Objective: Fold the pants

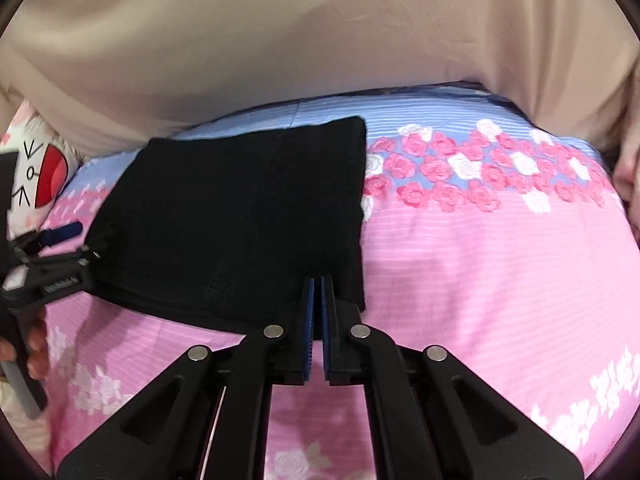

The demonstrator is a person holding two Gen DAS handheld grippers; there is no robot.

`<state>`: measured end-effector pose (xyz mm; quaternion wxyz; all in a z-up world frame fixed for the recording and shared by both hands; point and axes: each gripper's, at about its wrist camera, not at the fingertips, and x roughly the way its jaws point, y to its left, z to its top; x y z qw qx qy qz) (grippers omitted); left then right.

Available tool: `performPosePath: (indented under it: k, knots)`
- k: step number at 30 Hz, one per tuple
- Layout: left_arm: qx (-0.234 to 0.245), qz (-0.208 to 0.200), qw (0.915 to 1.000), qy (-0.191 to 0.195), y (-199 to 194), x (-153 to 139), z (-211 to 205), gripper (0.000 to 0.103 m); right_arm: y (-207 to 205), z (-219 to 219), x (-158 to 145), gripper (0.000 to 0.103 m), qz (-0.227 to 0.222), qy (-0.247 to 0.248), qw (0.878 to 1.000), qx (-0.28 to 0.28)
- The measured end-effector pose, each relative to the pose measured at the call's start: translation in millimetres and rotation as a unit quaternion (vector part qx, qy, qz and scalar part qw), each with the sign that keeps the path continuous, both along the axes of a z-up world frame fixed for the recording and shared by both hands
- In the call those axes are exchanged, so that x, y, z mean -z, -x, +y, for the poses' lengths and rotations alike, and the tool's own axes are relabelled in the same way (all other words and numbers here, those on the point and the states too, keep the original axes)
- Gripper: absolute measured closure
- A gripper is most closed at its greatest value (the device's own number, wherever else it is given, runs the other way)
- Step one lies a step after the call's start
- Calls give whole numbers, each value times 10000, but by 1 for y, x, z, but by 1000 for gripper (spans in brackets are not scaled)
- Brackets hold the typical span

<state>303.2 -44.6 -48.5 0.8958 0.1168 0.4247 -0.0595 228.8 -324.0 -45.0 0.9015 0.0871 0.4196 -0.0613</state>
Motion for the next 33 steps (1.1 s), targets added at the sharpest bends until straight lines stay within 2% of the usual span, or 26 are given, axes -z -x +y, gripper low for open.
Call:
performPosePath:
  k: [2, 6, 14, 22, 32, 33]
  knots:
    - [-32, 16, 10000, 14, 4, 0, 3, 23, 11, 5, -13, 97, -147, -41, 9999, -13]
    - [-29, -32, 9999, 127, 19, -7, 7, 23, 34, 21, -30, 97, -334, 85, 9994, -36]
    - [31, -356, 9992, 194, 74, -22, 10, 23, 76, 50, -47, 97, -640, 266, 9975, 114]
    - [-167, -410, 9977, 514, 120, -25, 29, 23, 106, 70, -46, 96, -805, 163, 9965, 181]
    - [-111, -472, 9955, 816, 167, -35, 35, 23, 136, 93, -53, 96, -954, 236, 9951, 119]
    - [-116, -504, 9953, 813, 169, -37, 35, 23, 137, 95, -55, 92, -985, 263, 9947, 122]
